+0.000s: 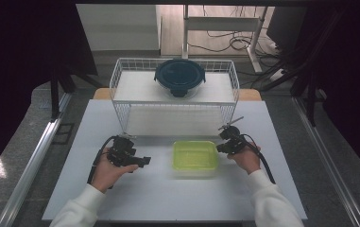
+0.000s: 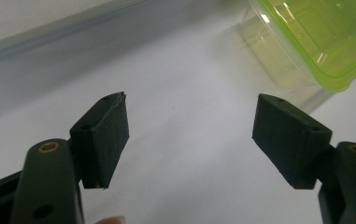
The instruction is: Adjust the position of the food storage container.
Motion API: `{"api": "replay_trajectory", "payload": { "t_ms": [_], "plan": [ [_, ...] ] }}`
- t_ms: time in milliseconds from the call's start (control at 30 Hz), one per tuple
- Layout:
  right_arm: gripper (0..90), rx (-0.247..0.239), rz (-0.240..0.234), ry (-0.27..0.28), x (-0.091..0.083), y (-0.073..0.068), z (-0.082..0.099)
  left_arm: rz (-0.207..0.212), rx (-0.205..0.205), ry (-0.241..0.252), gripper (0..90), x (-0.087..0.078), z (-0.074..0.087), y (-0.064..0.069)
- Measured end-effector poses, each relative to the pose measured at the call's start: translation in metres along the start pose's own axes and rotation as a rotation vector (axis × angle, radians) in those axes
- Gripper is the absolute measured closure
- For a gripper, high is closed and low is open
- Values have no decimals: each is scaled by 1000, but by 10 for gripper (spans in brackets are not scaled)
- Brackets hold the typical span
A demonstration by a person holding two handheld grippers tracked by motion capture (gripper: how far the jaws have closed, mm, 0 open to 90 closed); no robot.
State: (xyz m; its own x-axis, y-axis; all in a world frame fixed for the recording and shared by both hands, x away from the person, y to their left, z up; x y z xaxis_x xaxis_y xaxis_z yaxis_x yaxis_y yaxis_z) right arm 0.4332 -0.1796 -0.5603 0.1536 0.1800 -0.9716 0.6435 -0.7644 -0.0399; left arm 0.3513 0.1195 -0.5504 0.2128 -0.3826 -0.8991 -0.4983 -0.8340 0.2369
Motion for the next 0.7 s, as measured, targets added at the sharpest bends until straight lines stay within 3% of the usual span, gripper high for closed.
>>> {"api": "replay_trajectory", "payload": {
  "t_ms": [100, 233, 533, 700],
  "plan": [
    [888, 31, 23, 21, -7, 7, 2, 1, -2, 3, 266, -1, 0, -1],
    [888, 55, 12, 48, -15, 10, 7, 2, -11, 9, 266, -3, 0, -3],
    [887, 110, -76, 170, -43, 6, 35, 1, -20, 20, 260, -3, -1, -2],
    [886, 124, -116, 197, -48, 1, 44, 4, -26, 24, 257, -3, -1, -3]
  ]
}}
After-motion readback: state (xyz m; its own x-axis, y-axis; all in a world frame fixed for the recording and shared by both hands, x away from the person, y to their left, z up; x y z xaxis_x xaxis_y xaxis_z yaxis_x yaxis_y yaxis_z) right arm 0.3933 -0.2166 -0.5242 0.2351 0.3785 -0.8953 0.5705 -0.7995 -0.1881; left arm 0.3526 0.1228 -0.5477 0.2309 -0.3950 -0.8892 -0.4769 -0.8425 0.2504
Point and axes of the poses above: each handheld gripper's, and its own axes: x roughly forward along the jaws, z roughly out of its underside, y roughly to its right, the point moved 9 cm from there along x, roughly forward along the jaws, and after that the axes turned 14 degrees about -y, right-handed, at the moved point
